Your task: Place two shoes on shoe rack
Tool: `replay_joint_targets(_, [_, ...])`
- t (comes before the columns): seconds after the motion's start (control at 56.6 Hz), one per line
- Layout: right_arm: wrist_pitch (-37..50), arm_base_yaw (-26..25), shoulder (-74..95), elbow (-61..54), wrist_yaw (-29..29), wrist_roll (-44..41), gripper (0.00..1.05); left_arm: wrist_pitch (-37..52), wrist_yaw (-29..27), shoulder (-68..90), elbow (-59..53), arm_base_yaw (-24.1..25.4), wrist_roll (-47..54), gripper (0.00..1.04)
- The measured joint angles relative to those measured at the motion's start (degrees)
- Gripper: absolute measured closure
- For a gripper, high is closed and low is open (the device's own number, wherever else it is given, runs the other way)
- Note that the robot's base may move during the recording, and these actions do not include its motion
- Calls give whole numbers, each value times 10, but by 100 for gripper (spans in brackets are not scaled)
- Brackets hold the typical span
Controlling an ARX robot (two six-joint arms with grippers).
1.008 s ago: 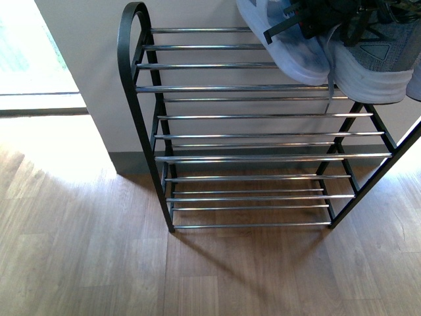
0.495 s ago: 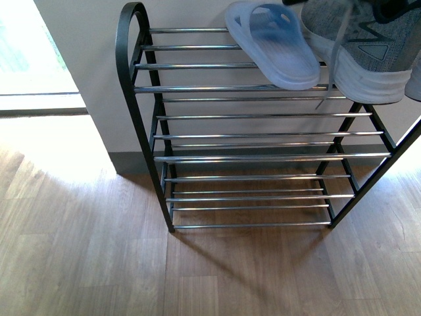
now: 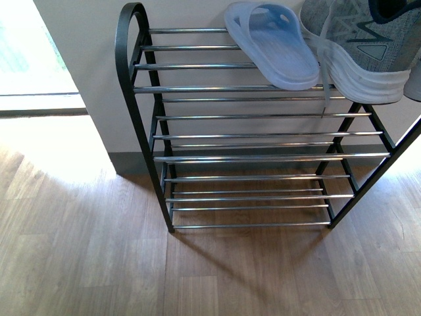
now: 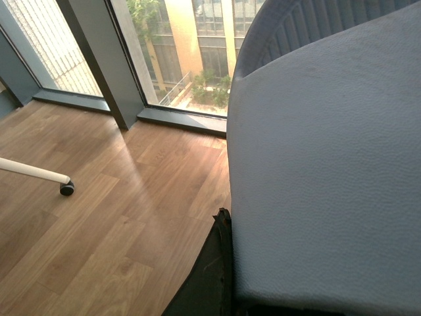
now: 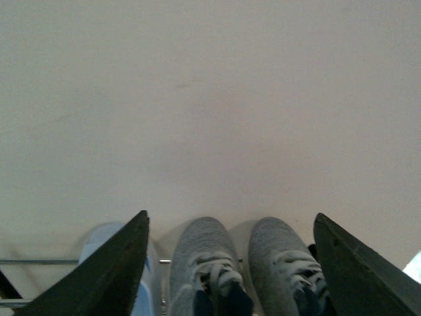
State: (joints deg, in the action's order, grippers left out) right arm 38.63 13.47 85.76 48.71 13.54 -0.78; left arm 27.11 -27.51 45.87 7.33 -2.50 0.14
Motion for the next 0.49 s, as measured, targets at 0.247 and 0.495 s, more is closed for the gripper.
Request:
replay_joint_targets(0.247, [59,-27,-63,-144,-33,0,78,0,0,0,0,0,0,103])
replay_joint_targets(0.495, [90,-56,-141,-249,-58,2,103,0,0,0,0,0,0,103])
